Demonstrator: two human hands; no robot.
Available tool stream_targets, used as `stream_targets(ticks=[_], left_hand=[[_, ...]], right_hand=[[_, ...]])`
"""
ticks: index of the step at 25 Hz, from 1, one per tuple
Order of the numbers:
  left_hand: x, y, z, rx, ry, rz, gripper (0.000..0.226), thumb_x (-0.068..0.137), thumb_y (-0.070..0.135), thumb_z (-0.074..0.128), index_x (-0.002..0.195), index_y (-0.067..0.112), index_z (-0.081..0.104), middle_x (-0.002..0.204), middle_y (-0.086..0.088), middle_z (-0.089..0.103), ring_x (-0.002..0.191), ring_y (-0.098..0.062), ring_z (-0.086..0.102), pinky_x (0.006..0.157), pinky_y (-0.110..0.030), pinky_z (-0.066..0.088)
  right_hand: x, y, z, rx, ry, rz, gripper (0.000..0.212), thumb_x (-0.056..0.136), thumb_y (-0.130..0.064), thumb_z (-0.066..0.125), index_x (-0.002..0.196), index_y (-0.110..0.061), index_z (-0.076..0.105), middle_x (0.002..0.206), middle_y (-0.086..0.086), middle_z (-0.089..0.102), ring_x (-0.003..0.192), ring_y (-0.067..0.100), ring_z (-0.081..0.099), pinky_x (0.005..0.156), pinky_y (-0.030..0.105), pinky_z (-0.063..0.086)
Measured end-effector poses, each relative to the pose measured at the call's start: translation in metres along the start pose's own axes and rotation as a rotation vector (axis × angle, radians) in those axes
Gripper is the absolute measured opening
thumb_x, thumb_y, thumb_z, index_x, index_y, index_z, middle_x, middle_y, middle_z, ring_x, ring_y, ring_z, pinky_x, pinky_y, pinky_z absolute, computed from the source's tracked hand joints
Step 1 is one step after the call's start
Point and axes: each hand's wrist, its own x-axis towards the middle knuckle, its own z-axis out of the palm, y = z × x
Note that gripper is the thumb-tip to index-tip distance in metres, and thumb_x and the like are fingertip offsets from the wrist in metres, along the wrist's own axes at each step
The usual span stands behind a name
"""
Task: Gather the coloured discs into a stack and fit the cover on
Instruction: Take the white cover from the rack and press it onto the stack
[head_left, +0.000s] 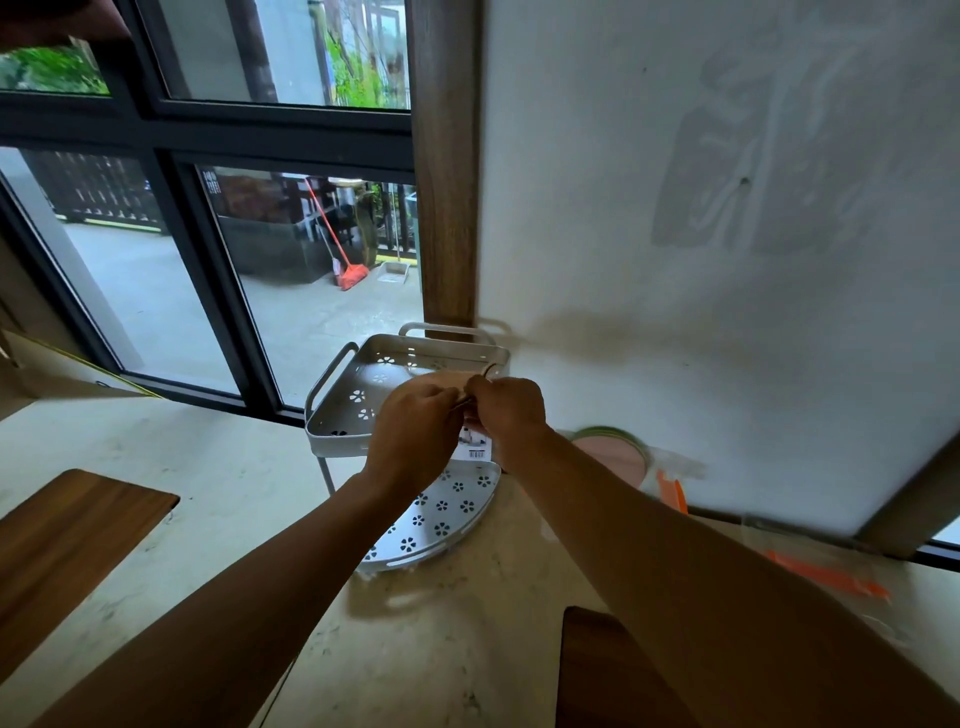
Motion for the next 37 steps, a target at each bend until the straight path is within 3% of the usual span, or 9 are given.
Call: stream_targets(ticks=[3,8,12,16,18,23,28,31,37], left_hand=[[0.003,0.026,-0.013,-0.062,0.036,-0.074,0.022,0.092,0.026,0.064,0.106,0.011,0.072,0.096,-0.011,0.074,0.079,-0.029,0.069,0.064,-0.03,0.048],[-0.002,0.061,-0.038,-0.096,0.113,0.002,0.053,0.087,0.057,0.053,0.123,0.019,0.058,0.121,-0.005,0.068,0.1,-0.023,0.067,0.077,-0.039,0.058],[0.006,0.078,-0.049,-0.193,0.109,-0.156,0.047,0.093,0.05,0.051,0.129,0.02,0.054,0.129,-0.008,0.063,0.109,-0.027,0.063,0.087,-0.042,0.056],[0.023,0.096,-0.054,-0.35,0.039,-0.214,0.046,0.096,0.046,0.052,0.131,0.017,0.053,0.134,-0.011,0.058,0.119,-0.03,0.057,0.098,-0.05,0.05],[0.022,0.104,-0.05,-0.347,-0.092,-0.131,0.04,0.098,0.044,0.052,0.126,0.017,0.058,0.13,-0.009,0.063,0.118,-0.024,0.059,0.098,-0.044,0.049],[0.013,0.119,-0.035,-0.365,-0.226,-0.074,0.01,0.092,0.027,0.067,0.096,0.021,0.074,0.084,0.007,0.071,0.081,-0.01,0.065,0.073,-0.029,0.048],[0.016,0.131,-0.006,-0.4,-0.296,-0.084,0.01,0.088,0.023,0.071,0.095,0.022,0.079,0.083,0.006,0.074,0.075,-0.003,0.066,0.065,-0.015,0.047],[0.024,0.136,0.017,-0.48,-0.274,-0.165,0.013,0.086,0.026,0.074,0.098,0.021,0.079,0.081,0.009,0.072,0.071,0.007,0.064,0.057,-0.002,0.045],[0.043,0.119,0.073,-0.513,-0.215,-0.271,0.012,0.085,0.021,0.075,0.095,0.016,0.08,0.087,-0.001,0.077,0.072,-0.003,0.067,0.071,-0.019,0.054]], right_hand=[[-0.019,-0.023,-0.012,-0.047,0.072,-0.175,0.018,0.078,-0.024,0.063,0.076,-0.008,0.071,0.077,0.012,0.073,0.076,0.03,0.071,0.079,0.048,0.059],[-0.052,-0.058,-0.056,0.009,0.177,-0.439,0.014,0.077,-0.029,0.061,0.07,-0.018,0.065,0.062,-0.007,0.062,0.061,0.012,0.058,0.062,0.031,0.051],[-0.066,-0.074,-0.107,-0.161,0.2,-0.621,0.031,0.085,-0.029,0.06,0.057,-0.018,0.053,0.047,-0.009,0.047,0.049,0.009,0.042,0.052,0.025,0.035],[-0.08,-0.067,-0.156,-0.55,0.046,-0.793,0.035,0.09,-0.028,0.061,0.06,-0.017,0.047,0.053,-0.003,0.044,0.051,0.008,0.038,0.05,0.02,0.027],[-0.084,-0.057,-0.178,-0.639,-0.05,-0.799,0.032,0.093,-0.033,0.06,0.065,-0.019,0.054,0.059,-0.003,0.052,0.056,0.007,0.044,0.053,0.019,0.03],[-0.081,-0.028,-0.218,-0.684,-0.144,-0.791,0.022,0.095,-0.036,0.058,0.077,-0.025,0.066,0.073,-0.009,0.063,0.069,0.005,0.056,0.059,0.013,0.035],[-0.066,0.007,-0.244,-0.668,-0.085,-0.75,0.017,0.093,-0.04,0.059,0.077,-0.043,0.065,0.077,-0.025,0.065,0.074,-0.004,0.059,0.063,0.008,0.037],[-0.048,0.034,-0.261,-0.592,-0.009,-0.696,0.007,0.089,-0.038,0.066,0.084,-0.034,0.07,0.076,-0.022,0.067,0.075,-0.002,0.061,0.061,0.01,0.04],[0.01,0.077,-0.281,-0.577,0.034,-0.571,0.012,0.083,-0.037,0.075,0.084,-0.026,0.07,0.076,-0.015,0.069,0.072,-0.001,0.063,0.061,0.016,0.047]])
